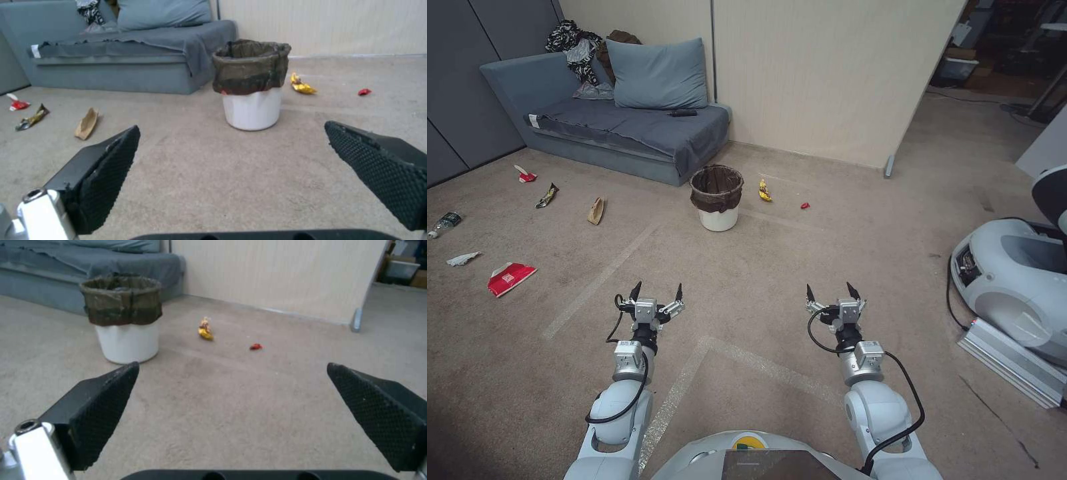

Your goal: Pick up the trash bin, then pick up the garbage from the floor and place it into the trash bin.

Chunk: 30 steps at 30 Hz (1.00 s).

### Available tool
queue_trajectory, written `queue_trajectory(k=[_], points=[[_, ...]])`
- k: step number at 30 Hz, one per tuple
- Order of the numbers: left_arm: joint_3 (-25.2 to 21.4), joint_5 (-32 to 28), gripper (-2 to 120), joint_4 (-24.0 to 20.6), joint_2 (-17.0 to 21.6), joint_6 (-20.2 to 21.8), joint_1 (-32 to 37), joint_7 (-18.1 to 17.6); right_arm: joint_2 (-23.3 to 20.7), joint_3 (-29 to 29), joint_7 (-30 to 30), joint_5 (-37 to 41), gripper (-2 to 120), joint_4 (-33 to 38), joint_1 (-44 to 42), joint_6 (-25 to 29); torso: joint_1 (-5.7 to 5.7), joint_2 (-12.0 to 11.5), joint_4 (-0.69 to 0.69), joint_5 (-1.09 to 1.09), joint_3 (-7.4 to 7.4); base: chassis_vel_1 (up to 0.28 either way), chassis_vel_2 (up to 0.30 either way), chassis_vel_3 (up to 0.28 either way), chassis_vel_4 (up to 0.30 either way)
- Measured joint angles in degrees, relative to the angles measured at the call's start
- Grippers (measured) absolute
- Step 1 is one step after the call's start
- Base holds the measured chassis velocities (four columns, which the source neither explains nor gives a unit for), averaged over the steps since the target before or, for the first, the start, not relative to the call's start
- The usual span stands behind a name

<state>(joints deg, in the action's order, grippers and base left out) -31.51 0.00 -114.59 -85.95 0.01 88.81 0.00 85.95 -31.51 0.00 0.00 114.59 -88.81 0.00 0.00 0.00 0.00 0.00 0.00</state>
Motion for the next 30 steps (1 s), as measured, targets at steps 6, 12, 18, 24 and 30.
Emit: queue_trajectory(k=[6, 12, 18, 24, 30], points=[[0.00, 0.00, 100, 0.00, 0.00, 0.00, 0.00, 0.00, 0.00, 0.00, 0.00, 0.00, 100, 0.00, 0.00, 0.00, 0.00, 0.00, 0.00, 0.00, 0.00, 0.000, 0.000, 0.000, 0.000], [0.00, 0.00, 100, 0.00, 0.00, 0.00, 0.00, 0.00, 0.00, 0.00, 0.00, 0.00, 100, 0.00, 0.00, 0.00, 0.00, 0.00, 0.00, 0.00, 0.00, 0.000, 0.000, 0.000, 0.000], [0.00, 0.00, 100, 0.00, 0.00, 0.00, 0.00, 0.00, 0.00, 0.00, 0.00, 0.00, 100, 0.00, 0.00, 0.00, 0.00, 0.00, 0.00, 0.00, 0.00, 0.000, 0.000, 0.000, 0.000], [0.04, 0.00, 100, 0.06, 0.01, -0.02, -0.10, -0.24, 0.22, -0.42, 0.68, 0.03, 100, 0.00, 0.00, 0.99, 0.00, 0.00, 0.01, 0.00, 0.00, 0.000, 0.000, 0.000, 0.000], [1.35, 1.44, 100, 2.46, 0.38, -1.86, -2.81, -7.61, 2.47, -4.82, 7.36, 0.54, 100, 0.26, 0.25, 9.95, 0.00, 0.00, -0.01, 0.00, 0.00, 0.000, 0.000, 0.000, 0.000]])
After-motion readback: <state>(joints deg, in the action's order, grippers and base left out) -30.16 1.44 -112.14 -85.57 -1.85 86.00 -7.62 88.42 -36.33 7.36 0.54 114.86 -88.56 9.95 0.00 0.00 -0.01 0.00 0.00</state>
